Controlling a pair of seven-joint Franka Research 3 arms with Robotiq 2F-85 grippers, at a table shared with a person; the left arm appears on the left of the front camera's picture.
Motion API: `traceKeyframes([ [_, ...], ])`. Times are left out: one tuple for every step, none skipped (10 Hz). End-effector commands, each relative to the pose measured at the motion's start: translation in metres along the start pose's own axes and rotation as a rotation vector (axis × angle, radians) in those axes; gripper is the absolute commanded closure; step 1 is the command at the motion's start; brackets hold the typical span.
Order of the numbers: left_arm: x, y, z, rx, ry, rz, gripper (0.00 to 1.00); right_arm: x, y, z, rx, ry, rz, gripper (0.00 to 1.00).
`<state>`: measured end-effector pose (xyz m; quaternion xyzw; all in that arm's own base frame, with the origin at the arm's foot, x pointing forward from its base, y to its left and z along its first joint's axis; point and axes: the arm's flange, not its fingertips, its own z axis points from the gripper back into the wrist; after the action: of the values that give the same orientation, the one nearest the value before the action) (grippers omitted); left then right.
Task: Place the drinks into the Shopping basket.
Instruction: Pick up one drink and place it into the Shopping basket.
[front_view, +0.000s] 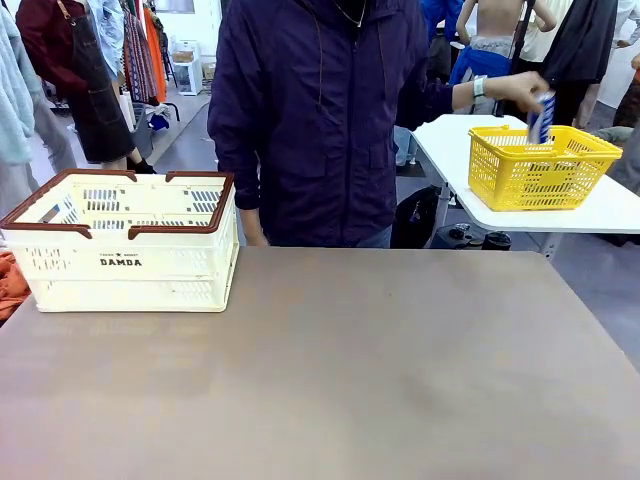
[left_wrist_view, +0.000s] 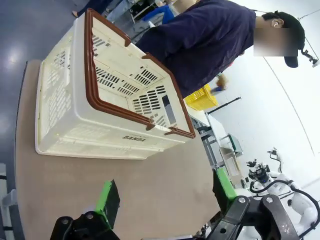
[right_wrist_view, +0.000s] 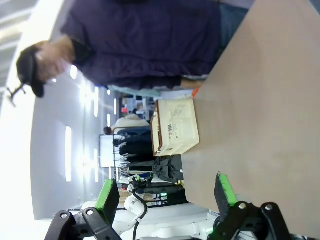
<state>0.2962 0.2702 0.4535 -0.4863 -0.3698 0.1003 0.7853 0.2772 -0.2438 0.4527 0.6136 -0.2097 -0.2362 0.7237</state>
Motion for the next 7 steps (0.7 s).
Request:
traceKeyframes([
  [-0.0034,0.0018,0.0024,-0.025,-0.021,-0.002,0.0,-0.0009,-0.0011,0.0037,0.02,-0.006,0.0,0.0],
  [-0.0034,0.0018,0.0024,-0.025,-0.021,-0.002,0.0,-0.0009,-0.0011,0.0037,0.02,-0.006,0.0,0.0],
  [-0.0034,0.0018,0.0024,-0.025,-0.021,-0.002,0.0,-0.0009,-0.0011,0.0037,0.02,-0.006,0.0,0.0],
  [-0.0034,0.0018,0.0024,-0.025,-0.021,-0.002,0.0,-0.0009,-0.0011,0.0037,0.02,-0.006,0.0,0.0],
  [-0.0034,0.0018,0.0024,-0.025,-0.021,-0.002,0.0,-0.0009,-0.0011,0.0037,0.02,-0.006,0.0,0.0],
  [-0.0034,0.0018,0.0024,-0.025,-0.021,-0.002,0.0,-0.0009,-0.0011,0.0037,0.02,-0.006,0.0,0.0],
  [-0.0034,0.0018,0.0024,-0.025,-0.021,-0.002,0.0,-0.0009,-0.0011,0.0037,0.02,-0.006,0.0,0.0],
])
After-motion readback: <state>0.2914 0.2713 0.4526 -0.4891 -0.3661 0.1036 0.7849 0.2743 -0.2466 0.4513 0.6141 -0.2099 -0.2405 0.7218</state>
